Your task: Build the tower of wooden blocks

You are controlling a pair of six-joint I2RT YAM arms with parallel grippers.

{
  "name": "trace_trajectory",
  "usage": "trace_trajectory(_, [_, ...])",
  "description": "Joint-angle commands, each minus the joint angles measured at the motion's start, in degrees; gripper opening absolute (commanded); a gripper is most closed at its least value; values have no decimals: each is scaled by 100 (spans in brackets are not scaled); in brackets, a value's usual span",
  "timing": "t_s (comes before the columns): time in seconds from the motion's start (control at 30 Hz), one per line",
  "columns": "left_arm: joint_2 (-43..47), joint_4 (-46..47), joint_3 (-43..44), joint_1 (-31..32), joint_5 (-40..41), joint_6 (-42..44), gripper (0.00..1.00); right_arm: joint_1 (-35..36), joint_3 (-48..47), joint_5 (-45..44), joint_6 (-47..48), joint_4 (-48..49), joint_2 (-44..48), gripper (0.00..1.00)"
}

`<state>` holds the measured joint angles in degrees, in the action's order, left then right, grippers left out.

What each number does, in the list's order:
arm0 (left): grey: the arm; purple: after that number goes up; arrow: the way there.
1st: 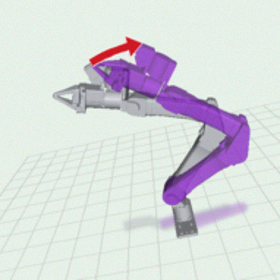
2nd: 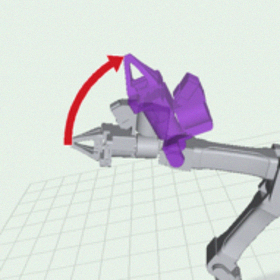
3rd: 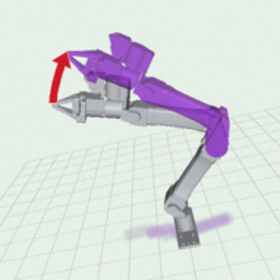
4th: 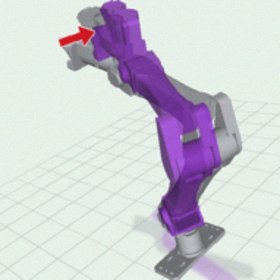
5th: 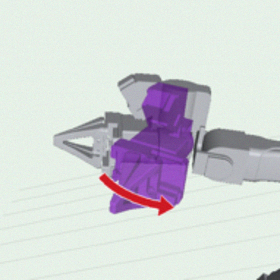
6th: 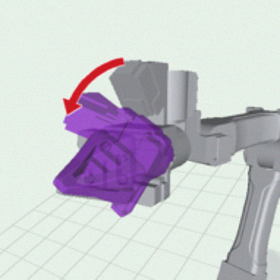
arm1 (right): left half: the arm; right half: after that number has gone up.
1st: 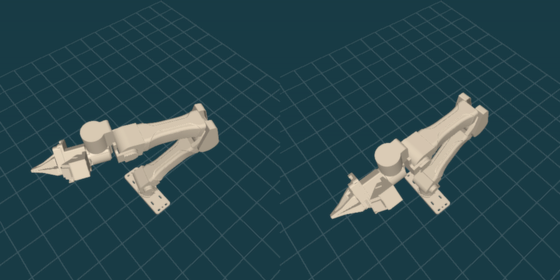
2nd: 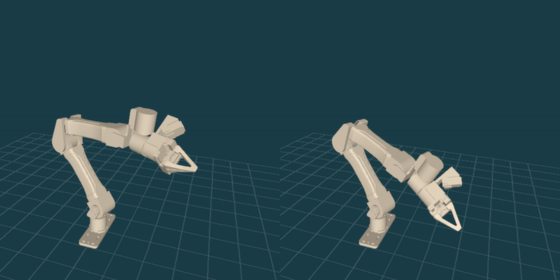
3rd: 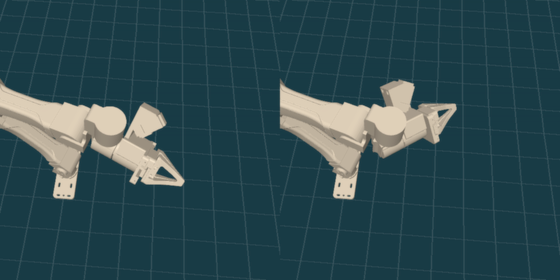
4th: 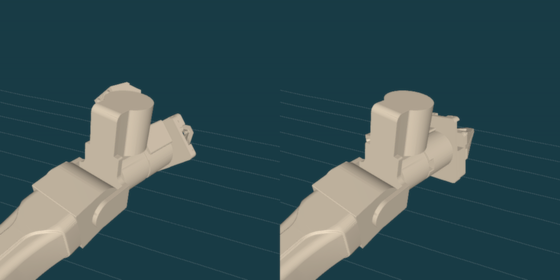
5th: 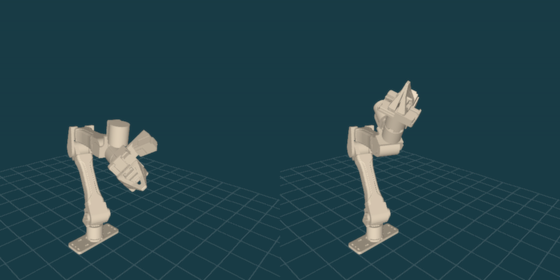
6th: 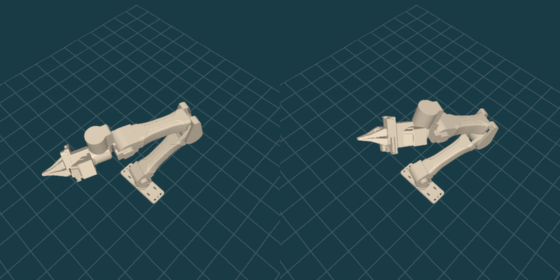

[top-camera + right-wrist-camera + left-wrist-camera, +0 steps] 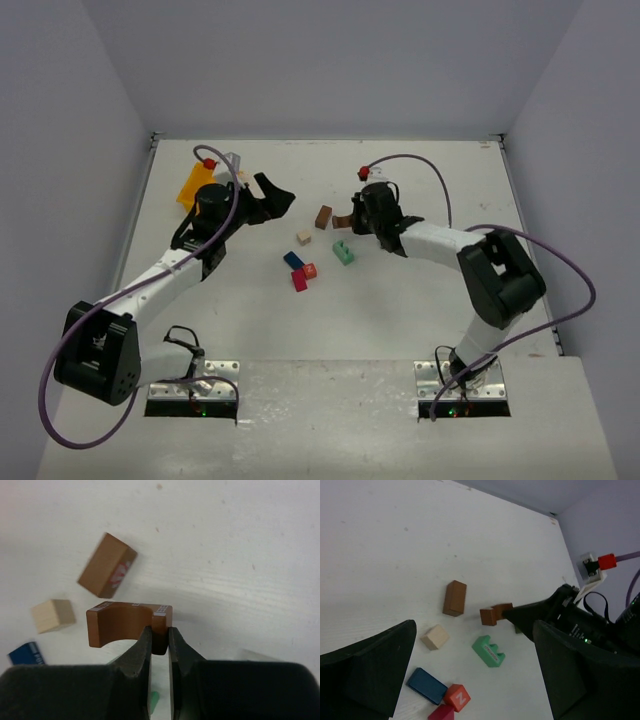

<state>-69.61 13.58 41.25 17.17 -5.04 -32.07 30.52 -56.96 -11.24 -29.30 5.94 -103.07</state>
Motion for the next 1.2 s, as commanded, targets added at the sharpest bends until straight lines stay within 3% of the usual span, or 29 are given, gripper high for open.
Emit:
trace_trajectory(0.0, [-295, 1034, 177, -28, -2511, 48, 100, 33, 1258, 696, 1119, 3121, 1361, 0])
trace_trajectory(0.1, [-464, 1908, 49, -20, -4067, -461, 100, 26, 2124, 1054, 1329, 4911, 1929, 0])
trace_trajectory(0.23, [-650, 2371, 18, 15, -4487, -1006, 100, 33, 3114, 2122, 1725, 6897, 2181, 0])
trace_trajectory(0.43, [-1122, 3454, -4, 204, -5159, -1918, 100, 33, 3381, 3102, 1784, 8448, 2058, 0])
trace_trajectory(0.57, [-1410, 4088, -21, 252, -5401, -2365, 100, 41, 3428, 3361, 1724, 8846, 2049, 0])
trace_trajectory(0.73, [-1613, 4157, 63, 268, -5458, -2447, 100, 41, 3497, 3656, 1751, 8835, 2306, 0])
trace_trajectory(0.83, [-1697, 4411, 78, 282, -5607, -2666, 90, 50, 3566, 3796, 1762, 8840, 2509, 0])
trace_trajectory(0.93, [-1748, 4858, 32, 330, -5758, -2945, 71, 41, 3611, 3847, 1813, 8863, 2589, 0])
trace_trajectory(1.17, [-1901, 4981, 131, 454, -5845, -3048, 66, 50, 3526, 4105, 1814, 8881, 2829, 1])
